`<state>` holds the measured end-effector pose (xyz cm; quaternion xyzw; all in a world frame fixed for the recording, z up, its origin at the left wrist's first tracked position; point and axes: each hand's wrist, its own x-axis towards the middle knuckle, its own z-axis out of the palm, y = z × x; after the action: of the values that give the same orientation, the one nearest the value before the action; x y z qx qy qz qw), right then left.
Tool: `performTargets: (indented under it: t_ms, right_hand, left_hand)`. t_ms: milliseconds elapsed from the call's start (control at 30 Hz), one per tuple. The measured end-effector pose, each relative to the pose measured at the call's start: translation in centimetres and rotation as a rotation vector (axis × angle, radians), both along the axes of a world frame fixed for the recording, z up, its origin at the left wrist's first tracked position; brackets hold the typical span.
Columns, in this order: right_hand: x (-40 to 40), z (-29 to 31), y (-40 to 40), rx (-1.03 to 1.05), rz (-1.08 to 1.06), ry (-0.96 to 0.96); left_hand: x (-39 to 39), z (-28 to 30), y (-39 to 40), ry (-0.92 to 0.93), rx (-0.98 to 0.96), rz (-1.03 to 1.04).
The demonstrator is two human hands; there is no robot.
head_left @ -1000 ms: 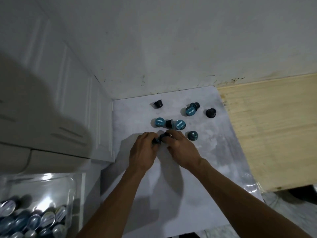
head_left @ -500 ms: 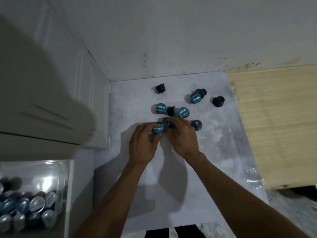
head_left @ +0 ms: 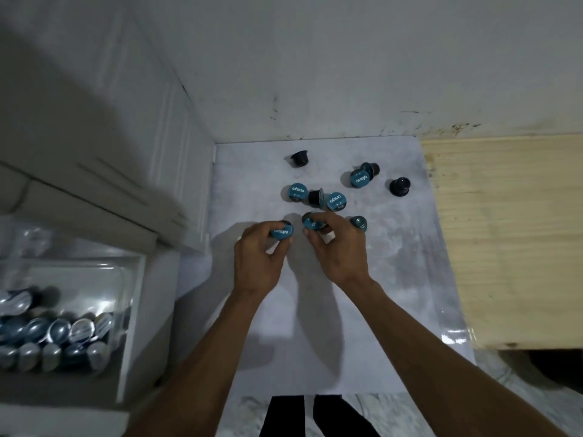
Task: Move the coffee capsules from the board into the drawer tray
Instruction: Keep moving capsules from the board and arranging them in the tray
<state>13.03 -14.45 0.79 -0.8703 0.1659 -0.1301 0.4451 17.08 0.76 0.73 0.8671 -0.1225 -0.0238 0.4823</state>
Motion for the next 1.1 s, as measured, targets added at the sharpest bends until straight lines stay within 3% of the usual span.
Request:
performTargets:
  t_ms: [233,433,700,933,1100]
  right_hand:
    - [-2.9,5.7,2.3,0.048,0.058,-0.094]
    - [-4.2,11.2,7.8,0.1,0.182,-0.138]
    - [-3.2,14.6,19.5,0.171,0.337,-0.164]
    - [-1.1,12.7,29.8,0.105,0.278,-0.046]
    - [0.2,11.1,33.4,0.048,0.251,0.026]
  left_hand:
    - [-4.1,8.3,3.1,-0.079,-0.032,0.062]
    - [-6.1,13.7,10.2,-0.181,-0.01,0.129]
    - [-5.2,16.0,24.2,-0.144,0.078,0.198]
    - [-1.5,15.7,37.0,-0.04,0.135,0.148]
    - [1.8,14.5,40.6,0.011,0.223,0.056]
